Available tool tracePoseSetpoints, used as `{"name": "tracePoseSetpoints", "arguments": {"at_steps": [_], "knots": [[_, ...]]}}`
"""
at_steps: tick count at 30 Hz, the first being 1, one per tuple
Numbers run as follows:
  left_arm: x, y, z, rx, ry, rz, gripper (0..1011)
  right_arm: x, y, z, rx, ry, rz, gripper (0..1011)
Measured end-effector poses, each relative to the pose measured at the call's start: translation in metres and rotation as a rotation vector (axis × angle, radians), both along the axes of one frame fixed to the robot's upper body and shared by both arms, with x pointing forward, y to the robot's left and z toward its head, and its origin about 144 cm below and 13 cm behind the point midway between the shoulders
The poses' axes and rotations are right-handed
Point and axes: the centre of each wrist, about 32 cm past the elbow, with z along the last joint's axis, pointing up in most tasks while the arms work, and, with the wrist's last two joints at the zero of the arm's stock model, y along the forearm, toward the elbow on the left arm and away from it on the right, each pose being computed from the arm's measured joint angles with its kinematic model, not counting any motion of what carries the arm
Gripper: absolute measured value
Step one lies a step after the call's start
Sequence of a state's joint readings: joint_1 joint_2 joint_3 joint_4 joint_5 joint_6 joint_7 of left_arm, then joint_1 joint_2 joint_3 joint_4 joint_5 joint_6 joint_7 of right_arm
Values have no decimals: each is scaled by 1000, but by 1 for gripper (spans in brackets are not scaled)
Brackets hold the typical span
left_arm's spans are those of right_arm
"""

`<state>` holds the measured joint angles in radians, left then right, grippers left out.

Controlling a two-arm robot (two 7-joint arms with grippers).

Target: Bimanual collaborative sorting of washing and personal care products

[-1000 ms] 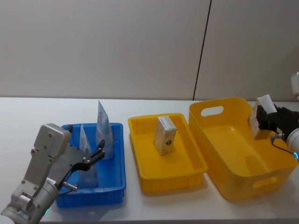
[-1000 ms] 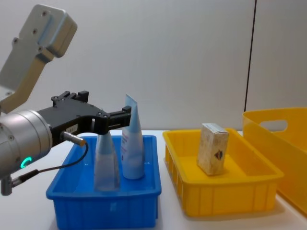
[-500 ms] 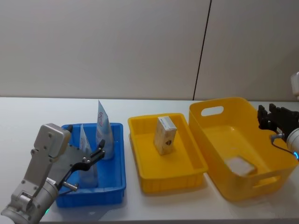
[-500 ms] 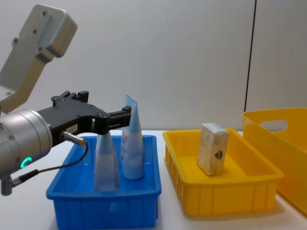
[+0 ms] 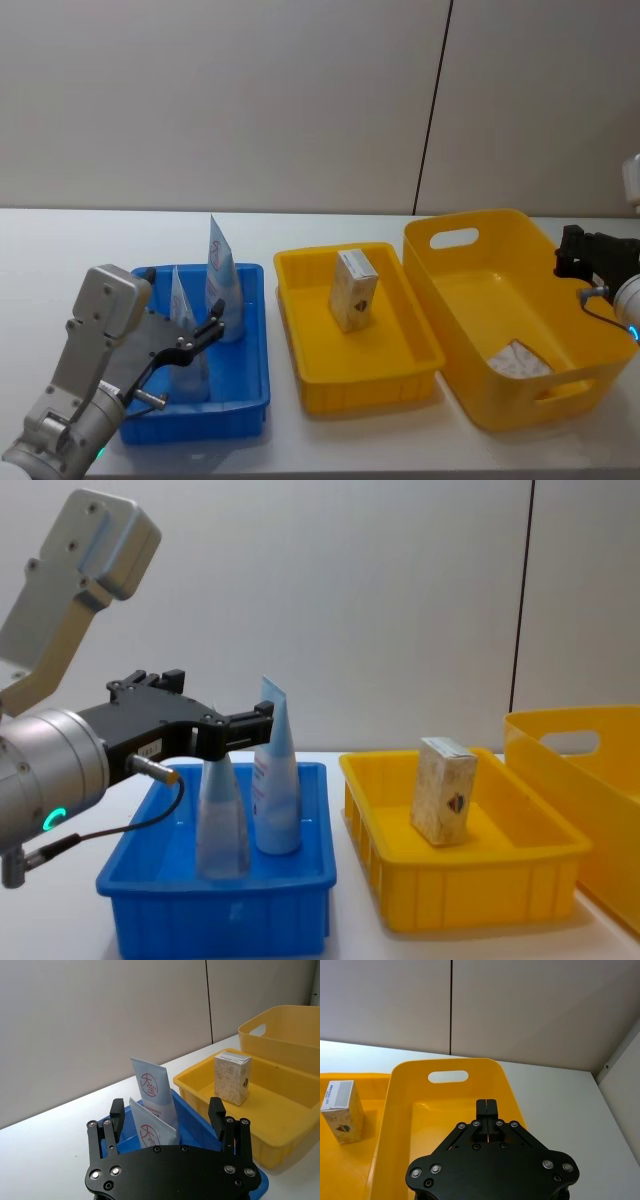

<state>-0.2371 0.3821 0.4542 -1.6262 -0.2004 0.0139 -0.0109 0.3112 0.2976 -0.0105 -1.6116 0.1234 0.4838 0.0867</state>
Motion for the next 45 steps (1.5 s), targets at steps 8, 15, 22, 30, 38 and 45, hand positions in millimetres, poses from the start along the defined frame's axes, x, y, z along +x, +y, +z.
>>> {"name": "tracePoseSetpoints", "arguments": {"at_steps": [8, 15, 22, 30, 38, 45], "knots": [[0, 0, 0, 0, 0, 0, 1001, 0, 0, 0, 0, 0, 0, 108], [0, 0, 0, 0, 0, 0, 1001, 0, 0, 0, 0, 0, 0, 291], [0, 0, 0, 0, 0, 0, 1001, 0, 0, 0, 0, 0, 0, 552], [-2, -3, -4, 15, 23, -1, 1002, 0, 0, 0, 0, 0, 0, 799], [-5, -7, -13, 43, 69, 17, 1001, 0, 0, 0, 0, 0, 0, 994], [-6, -9, -21, 72, 90, 54, 1001, 0, 0, 0, 0, 0, 0, 1000]]}}
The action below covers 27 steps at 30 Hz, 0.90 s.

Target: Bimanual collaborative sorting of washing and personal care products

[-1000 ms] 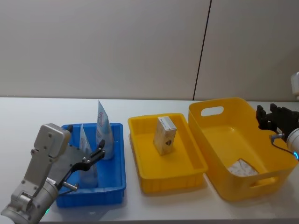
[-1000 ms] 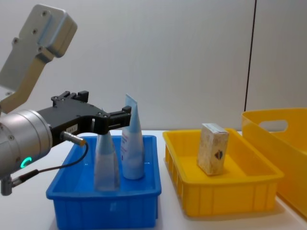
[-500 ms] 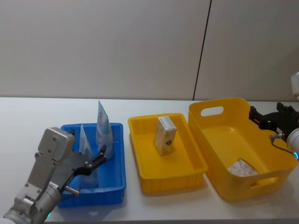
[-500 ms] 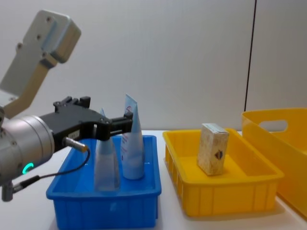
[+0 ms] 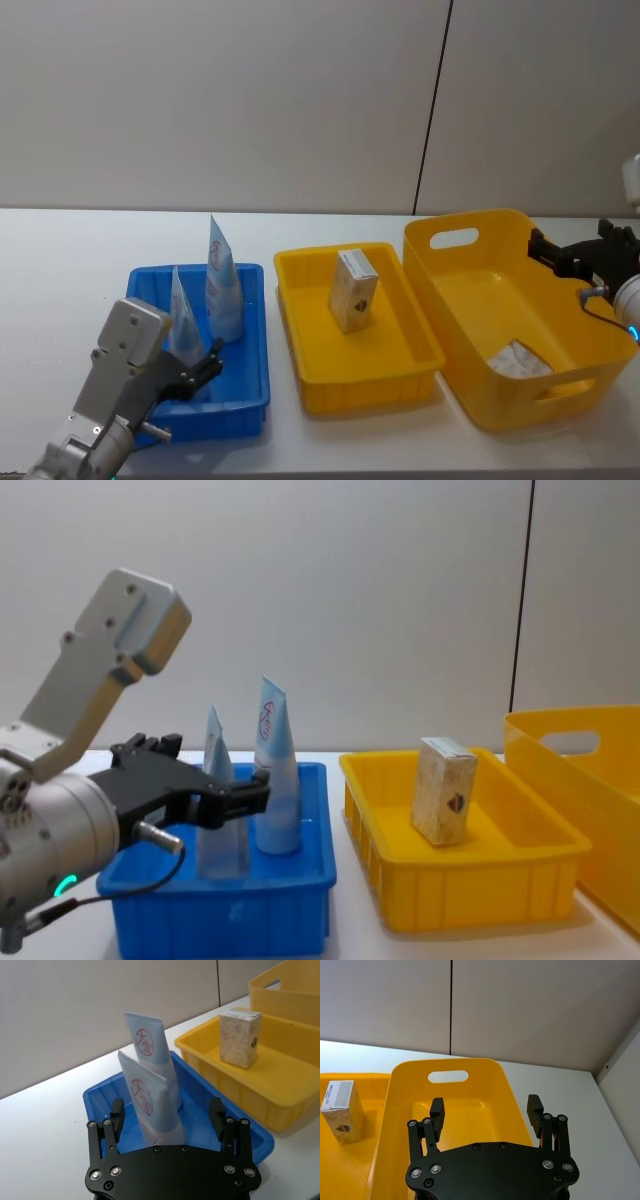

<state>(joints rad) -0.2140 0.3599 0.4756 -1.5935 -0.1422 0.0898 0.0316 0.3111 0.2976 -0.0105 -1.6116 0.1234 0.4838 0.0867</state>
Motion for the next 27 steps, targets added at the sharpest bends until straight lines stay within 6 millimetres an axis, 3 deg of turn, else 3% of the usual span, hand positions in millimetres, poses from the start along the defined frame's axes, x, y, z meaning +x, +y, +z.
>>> {"name": "tracePoseSetpoints", "arguments": {"at_steps": [27], "knots": [[15, -10, -11, 14, -8, 58, 1001, 0, 0, 0, 0, 0, 0, 1000]]}}
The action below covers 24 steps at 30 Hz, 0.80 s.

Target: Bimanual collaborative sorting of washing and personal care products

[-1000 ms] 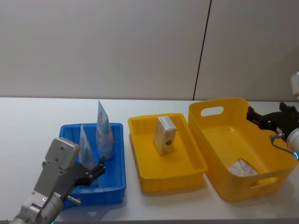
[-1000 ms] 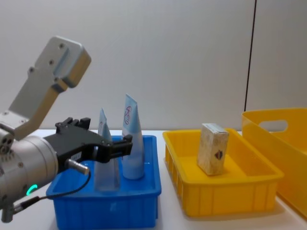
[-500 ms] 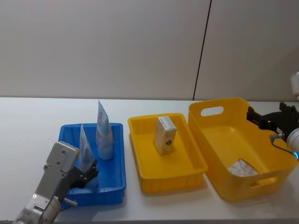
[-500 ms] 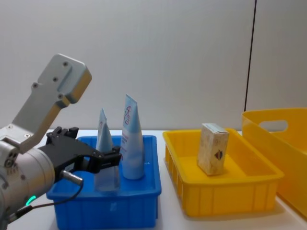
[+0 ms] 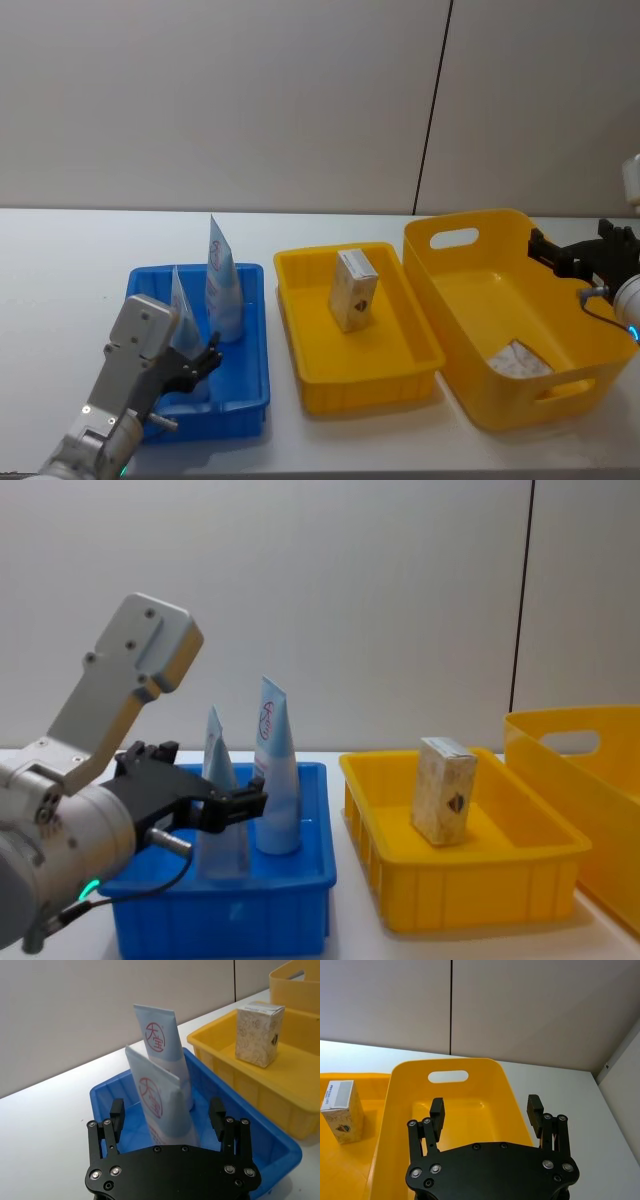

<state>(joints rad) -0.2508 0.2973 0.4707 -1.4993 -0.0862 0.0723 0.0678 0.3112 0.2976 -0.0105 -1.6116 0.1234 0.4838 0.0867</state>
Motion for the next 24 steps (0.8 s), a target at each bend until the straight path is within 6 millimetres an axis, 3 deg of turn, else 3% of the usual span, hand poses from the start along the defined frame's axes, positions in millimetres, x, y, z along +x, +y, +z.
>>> {"name": "tracePoseSetpoints", "arguments": {"at_steps": [20, 24], "knots": [[16, -7, 1, -34, -6, -25, 1002, 0, 0, 0, 0, 0, 0, 1001], [17, -8, 1, -36, -7, -26, 932, 0, 0, 0, 0, 0, 0, 1000]]}}
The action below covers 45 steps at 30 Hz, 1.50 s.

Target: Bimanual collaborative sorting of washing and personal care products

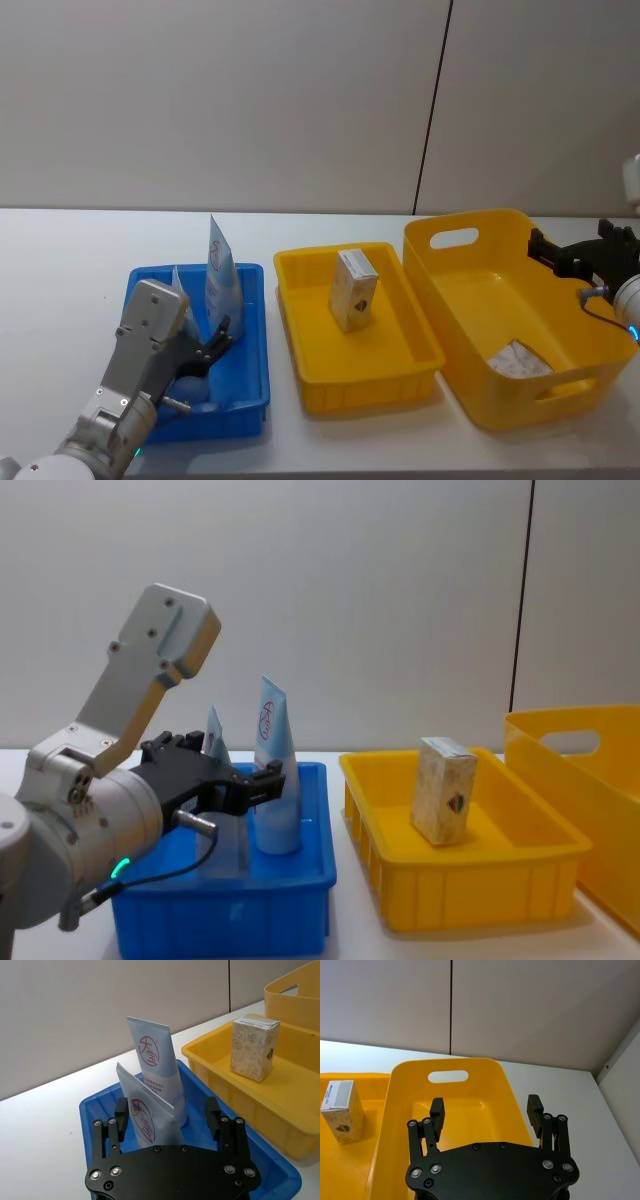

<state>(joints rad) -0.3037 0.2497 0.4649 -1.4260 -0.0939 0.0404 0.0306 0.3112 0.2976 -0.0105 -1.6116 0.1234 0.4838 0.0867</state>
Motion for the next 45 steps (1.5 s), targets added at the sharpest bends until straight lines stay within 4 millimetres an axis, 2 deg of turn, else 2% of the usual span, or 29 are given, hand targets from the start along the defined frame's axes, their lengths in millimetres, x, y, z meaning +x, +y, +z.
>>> {"name": "tracePoseSetpoints", "arguments": {"at_steps": [1, 7, 12, 13, 16, 18, 21, 24, 34, 45], "knots": [[0, 0, 0, 0, 0, 0, 926, 0, 0, 0, 0, 0, 0, 1000], [1, -1, 0, -2, -1, -2, 746, 0, 0, 0, 0, 0, 0, 1000], [2, -1, 0, -3, -1, -2, 587, 0, 0, 0, 0, 0, 0, 1000], [2, -1, 0, -3, -1, -2, 529, 0, 0, 0, 0, 0, 0, 1000], [3, -1, 0, -3, -1, -2, 473, 0, 0, 0, 0, 0, 0, 1000], [3, -1, 0, -3, -1, -3, 381, 0, 0, 0, 0, 0, 0, 1000], [3, -1, 0, -4, -1, -3, 323, 0, 0, 0, 0, 0, 0, 1000], [3, -1, 0, -4, -2, -4, 199, 0, 0, 0, 0, 0, 0, 1000], [3, -2, 0, -5, -1, -4, 135, 0, 0, 0, 0, 0, 0, 1000], [3, -2, 0, -4, -1, -4, 123, 0, 0, 0, 0, 0, 0, 1000]]}}
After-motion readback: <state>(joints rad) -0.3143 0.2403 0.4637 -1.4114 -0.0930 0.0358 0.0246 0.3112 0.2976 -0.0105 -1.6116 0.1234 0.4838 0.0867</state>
